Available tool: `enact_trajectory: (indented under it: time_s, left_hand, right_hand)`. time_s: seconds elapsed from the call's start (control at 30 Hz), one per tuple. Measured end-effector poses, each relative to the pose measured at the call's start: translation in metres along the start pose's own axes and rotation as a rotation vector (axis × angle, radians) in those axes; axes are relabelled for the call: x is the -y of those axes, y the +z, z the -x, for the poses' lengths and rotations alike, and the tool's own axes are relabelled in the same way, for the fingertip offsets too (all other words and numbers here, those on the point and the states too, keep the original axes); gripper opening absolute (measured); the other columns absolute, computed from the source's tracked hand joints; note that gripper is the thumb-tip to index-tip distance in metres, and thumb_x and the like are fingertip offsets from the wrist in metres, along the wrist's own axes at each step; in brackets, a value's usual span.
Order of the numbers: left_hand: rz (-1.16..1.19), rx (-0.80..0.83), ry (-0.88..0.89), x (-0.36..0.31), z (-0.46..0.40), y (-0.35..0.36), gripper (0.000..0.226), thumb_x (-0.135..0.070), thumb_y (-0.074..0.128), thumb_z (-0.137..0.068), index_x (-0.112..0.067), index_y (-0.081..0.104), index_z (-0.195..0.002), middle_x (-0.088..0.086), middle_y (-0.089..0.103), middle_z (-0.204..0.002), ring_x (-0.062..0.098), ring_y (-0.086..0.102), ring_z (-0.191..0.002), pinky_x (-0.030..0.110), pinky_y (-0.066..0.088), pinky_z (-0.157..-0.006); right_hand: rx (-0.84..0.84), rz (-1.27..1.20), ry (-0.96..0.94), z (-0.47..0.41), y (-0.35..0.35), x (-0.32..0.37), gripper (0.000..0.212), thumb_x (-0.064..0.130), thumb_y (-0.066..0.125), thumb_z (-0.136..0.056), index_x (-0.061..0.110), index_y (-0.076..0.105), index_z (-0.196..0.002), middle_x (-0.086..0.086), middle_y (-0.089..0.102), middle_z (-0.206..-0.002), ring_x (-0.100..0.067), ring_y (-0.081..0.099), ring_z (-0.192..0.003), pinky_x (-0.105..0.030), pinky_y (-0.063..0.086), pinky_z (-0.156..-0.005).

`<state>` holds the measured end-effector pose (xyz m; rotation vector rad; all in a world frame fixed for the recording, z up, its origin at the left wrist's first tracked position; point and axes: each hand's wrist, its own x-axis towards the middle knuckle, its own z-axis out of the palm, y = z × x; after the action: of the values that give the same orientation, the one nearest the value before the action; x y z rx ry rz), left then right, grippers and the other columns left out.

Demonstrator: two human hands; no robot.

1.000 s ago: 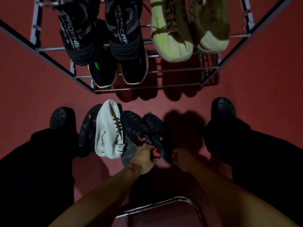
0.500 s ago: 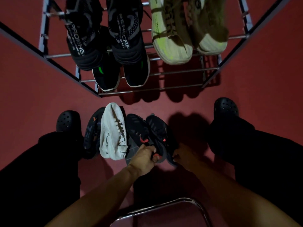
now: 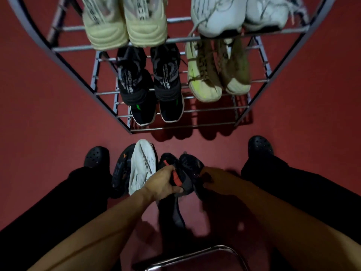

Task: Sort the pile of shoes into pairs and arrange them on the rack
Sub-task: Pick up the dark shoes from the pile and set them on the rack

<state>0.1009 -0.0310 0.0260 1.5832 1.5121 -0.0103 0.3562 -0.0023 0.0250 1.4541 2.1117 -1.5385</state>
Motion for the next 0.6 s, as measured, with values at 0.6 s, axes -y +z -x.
enact_trajectory:
  time_s: [0.6]
  left_hand:
    - [-0.299,-0.18,0.329,-0.112,0.089,-0.081,0.052,-0.03,0.083,-0.076,-0.02,0.054,-0.118,-0.002,0.053,-0.113,0.019,0.051,-0.108,0.038,0.046,-0.093]
  right_hand:
    - [-0.445,0.151,-0.008,0.14,-0.07,0.099,0.041,0.02,0.083,-0.074,0.027,0.048,-0.091,0.014,0.049,-0.085,-0.003,0.047,-0.069,-0.017,0.033,-0.056]
